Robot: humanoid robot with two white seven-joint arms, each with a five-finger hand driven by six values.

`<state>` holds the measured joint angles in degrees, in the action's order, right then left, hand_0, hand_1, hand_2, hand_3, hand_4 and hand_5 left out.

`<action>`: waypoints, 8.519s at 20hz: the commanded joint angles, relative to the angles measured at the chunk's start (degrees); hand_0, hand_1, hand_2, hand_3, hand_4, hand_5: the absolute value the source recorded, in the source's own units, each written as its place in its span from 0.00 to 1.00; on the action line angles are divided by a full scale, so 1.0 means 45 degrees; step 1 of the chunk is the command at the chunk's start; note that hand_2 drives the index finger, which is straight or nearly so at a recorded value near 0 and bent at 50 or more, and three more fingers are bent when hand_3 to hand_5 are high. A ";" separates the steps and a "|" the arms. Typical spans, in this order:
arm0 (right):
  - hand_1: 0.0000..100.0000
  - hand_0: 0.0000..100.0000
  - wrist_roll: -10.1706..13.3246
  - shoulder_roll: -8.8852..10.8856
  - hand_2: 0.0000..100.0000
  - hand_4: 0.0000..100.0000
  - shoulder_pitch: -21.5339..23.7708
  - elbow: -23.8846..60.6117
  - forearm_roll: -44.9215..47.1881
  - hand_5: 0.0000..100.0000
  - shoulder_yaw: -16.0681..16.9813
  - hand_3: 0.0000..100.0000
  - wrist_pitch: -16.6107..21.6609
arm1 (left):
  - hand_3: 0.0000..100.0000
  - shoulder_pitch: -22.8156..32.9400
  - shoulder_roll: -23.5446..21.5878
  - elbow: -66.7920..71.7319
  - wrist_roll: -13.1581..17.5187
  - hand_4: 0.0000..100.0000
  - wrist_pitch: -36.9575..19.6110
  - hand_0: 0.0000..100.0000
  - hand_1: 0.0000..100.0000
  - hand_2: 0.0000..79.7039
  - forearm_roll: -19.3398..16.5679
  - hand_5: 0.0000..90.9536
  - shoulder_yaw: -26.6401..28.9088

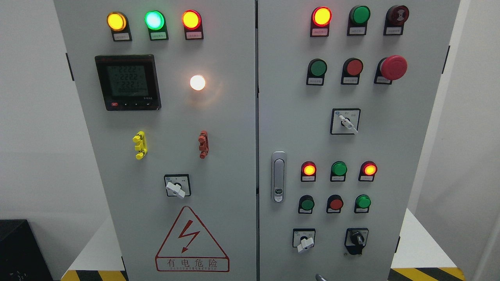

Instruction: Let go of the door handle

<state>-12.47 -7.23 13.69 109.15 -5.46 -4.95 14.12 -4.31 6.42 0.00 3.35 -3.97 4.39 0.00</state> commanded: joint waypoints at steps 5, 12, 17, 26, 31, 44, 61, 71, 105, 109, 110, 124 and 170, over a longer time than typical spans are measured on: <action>0.21 0.27 0.0076 -0.0014 0.00 0.04 0.0005 0.0041 -0.0056 0.00 -0.0169 0.00 0.0026 | 0.09 0.0000 0.0000 -0.0254 -0.0002 0.01 0.0003 0.00 0.00 0.03 0.0000 0.00 -0.0273; 0.25 0.32 0.2455 -0.0014 0.00 0.47 -0.0833 0.1095 -0.3097 0.40 -0.0247 0.32 0.0144 | 0.10 0.0000 0.0000 -0.0254 -0.0002 0.01 0.0003 0.00 0.00 0.03 0.0000 0.00 -0.0273; 0.29 0.40 0.3882 -0.0053 0.00 0.64 -0.1752 0.1370 -0.6318 0.62 -0.0305 0.60 0.0124 | 0.09 0.0000 0.0000 -0.0254 -0.0002 0.01 0.0003 0.00 0.00 0.03 0.0000 0.00 -0.0273; 0.32 0.43 0.4881 -0.0092 0.00 0.89 -0.2806 0.1078 -1.1495 0.92 -0.0696 0.88 -0.0575 | 0.09 0.0000 0.0000 -0.0254 -0.0002 0.01 0.0003 0.00 0.00 0.03 0.0000 0.00 -0.0273; 0.32 0.43 0.5115 -0.0112 0.00 0.90 -0.4056 0.0492 -1.2554 0.95 -0.1281 0.89 -0.1848 | 0.09 0.0000 0.0000 -0.0254 -0.0002 0.01 0.0003 0.00 0.00 0.03 0.0000 0.00 -0.0273; 0.31 0.43 0.5232 -0.0132 0.00 0.90 -0.4311 -0.0445 -1.5505 0.95 -0.1867 0.94 -0.1848 | 0.09 0.0000 0.0000 -0.0254 -0.0002 0.01 0.0003 0.00 0.00 0.03 0.0000 0.00 -0.0273; 0.32 0.43 0.5291 -0.0151 0.00 0.90 -0.6069 -0.2184 -1.6716 0.94 -0.2044 0.95 -0.2922 | 0.09 0.0000 0.0000 -0.0254 -0.0002 0.01 0.0003 0.00 0.00 0.03 0.0000 0.00 -0.0273; 0.33 0.41 0.5252 -0.0151 0.00 0.90 -0.6518 -0.2751 -1.6911 0.95 -0.2044 0.96 -0.3450 | 0.09 0.0000 0.0000 -0.0254 -0.0002 0.01 0.0003 0.00 0.00 0.03 0.0000 0.00 -0.0273; 0.32 0.40 0.5233 -0.0190 0.00 0.90 -0.6636 -0.3083 -1.6989 0.95 -0.2103 0.97 -0.3606 | 0.09 0.0000 0.0000 -0.0254 -0.0002 0.01 0.0003 0.00 0.00 0.03 0.0000 0.00 -0.0273; 0.32 0.40 0.5194 -0.0190 0.00 0.90 -0.6636 -0.3103 -1.6989 0.95 -0.2103 0.97 -0.3820 | 0.09 0.0000 0.0000 -0.0254 -0.0002 0.01 0.0003 0.00 0.00 0.03 0.0000 0.00 -0.0273; 0.32 0.40 0.5194 -0.0190 0.00 0.90 -0.6636 -0.3103 -1.6989 0.95 -0.2122 0.98 -0.3821 | 0.09 0.0000 0.0000 -0.0254 -0.0002 0.01 0.0003 0.00 0.00 0.03 0.0000 0.00 -0.0273; 0.33 0.40 0.5155 -0.0190 0.00 0.90 -0.6461 -0.3200 -1.6989 0.95 -0.2239 0.99 -0.3841 | 0.09 0.0000 0.0000 -0.0254 -0.0002 0.01 0.0003 0.00 0.00 0.03 0.0000 0.00 -0.0273; 0.33 0.40 0.5272 -0.0171 0.03 0.90 -0.6245 -0.2576 -1.7087 0.95 -0.2317 0.99 -0.3841 | 0.09 0.0000 0.0000 -0.0254 -0.0002 0.01 0.0003 0.00 0.00 0.03 0.0000 0.00 -0.0273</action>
<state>11.10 -8.03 -14.31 94.94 -82.14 -15.29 -3.27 -4.31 6.42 0.00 3.35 -3.97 4.39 0.00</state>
